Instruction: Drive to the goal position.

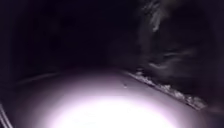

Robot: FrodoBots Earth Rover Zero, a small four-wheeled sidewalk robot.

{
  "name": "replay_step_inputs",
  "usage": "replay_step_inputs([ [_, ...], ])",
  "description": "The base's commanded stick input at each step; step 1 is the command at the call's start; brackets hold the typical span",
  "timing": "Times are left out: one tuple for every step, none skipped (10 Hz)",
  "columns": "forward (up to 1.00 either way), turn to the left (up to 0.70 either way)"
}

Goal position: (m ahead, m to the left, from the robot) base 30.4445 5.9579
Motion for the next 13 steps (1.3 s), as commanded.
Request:
replay_step_inputs([
  [1.0, 0.0],
  [1.0, 0.0],
  [1.0, 0.0],
  [1.0, 0.0],
  [1.0, 0.0],
  [1.0, 0.0],
  [1.0, 0.0],
  [1.0, 0.0],
  [1.0, 0.0],
  [1.0, 0.0],
  [1.0, 0.0],
  [1.0, 0.0],
  [1.0, 0.0],
])
